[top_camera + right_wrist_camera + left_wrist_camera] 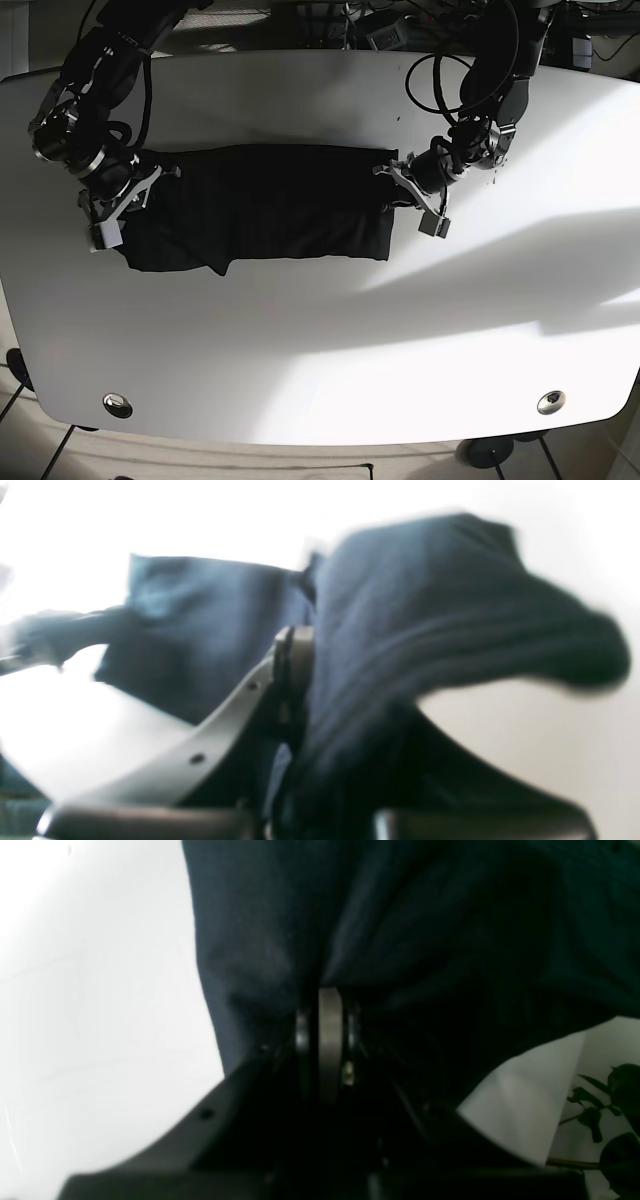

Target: Fold the T-shirt properly

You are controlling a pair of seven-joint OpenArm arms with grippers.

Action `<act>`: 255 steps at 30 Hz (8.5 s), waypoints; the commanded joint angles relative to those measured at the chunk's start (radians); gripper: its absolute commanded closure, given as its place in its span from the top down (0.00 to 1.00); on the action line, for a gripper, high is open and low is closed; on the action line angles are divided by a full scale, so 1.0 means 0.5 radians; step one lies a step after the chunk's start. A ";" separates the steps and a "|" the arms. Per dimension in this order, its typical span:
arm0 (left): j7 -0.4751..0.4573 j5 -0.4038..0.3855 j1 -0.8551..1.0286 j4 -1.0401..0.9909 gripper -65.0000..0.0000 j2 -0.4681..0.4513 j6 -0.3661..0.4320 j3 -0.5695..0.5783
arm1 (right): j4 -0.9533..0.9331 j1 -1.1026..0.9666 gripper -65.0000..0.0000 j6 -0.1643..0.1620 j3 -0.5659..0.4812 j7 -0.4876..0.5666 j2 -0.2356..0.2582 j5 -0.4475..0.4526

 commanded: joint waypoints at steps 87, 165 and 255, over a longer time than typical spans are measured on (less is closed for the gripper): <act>0.263 0.505 0.294 1.195 0.00 -0.095 0.003 -0.381 | -0.333 0.130 0.48 -0.739 -1.590 1.188 0.377 -0.037; 0.116 1.082 -0.642 0.075 0.00 0.079 -0.316 -0.396 | -0.799 -0.140 0.18 -0.571 -1.495 2.069 0.576 -0.476; -0.679 1.128 0.110 -1.002 0.51 -1.258 -0.393 -0.813 | -0.173 -0.334 0.18 -0.371 -0.473 1.301 0.070 -0.773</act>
